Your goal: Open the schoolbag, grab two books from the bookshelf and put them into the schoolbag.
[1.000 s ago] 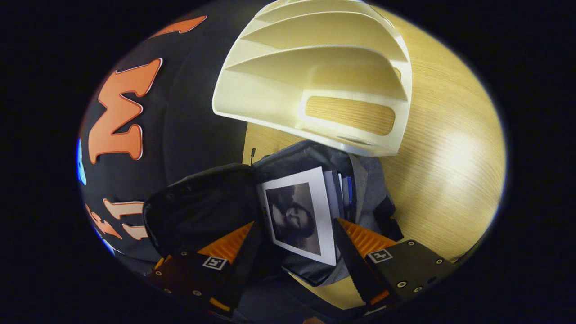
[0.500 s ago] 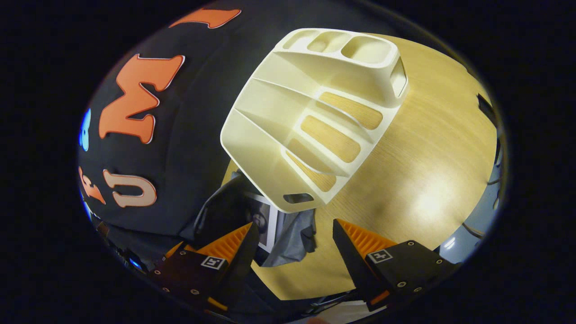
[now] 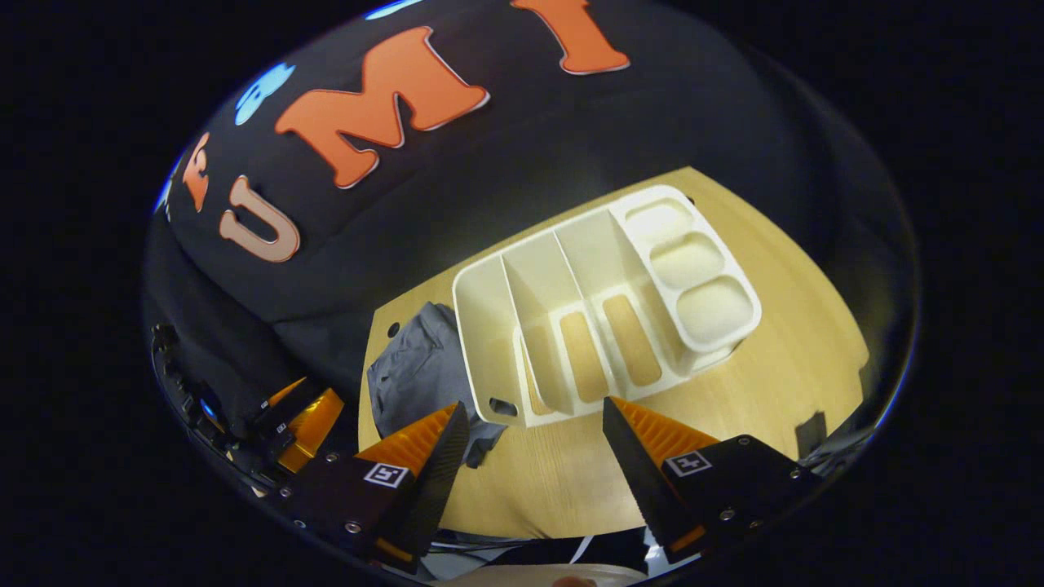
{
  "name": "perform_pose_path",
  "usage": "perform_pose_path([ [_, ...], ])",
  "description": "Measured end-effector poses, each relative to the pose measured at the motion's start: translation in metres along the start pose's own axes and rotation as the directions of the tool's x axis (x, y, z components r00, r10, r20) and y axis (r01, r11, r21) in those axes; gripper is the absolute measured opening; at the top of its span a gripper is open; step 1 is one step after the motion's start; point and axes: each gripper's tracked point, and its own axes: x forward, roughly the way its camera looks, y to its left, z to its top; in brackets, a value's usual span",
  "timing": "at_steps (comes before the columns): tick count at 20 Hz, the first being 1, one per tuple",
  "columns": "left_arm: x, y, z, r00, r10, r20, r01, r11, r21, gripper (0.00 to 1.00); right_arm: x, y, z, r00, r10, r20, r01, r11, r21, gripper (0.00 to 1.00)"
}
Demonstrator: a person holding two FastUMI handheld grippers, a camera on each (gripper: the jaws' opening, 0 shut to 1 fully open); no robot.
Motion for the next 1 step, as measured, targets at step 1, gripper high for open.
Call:
perform_pose_path([
  [1, -0.0069, -0.0015, 0.02, 0.997, 0.034, 0.066, -0.032, 0.999, -0.029, 0.98, -0.01, -0.0005, 0.024, 0.997, -0.02, 0.078, 0.026, 0.997, -0.079, 0.98],
])
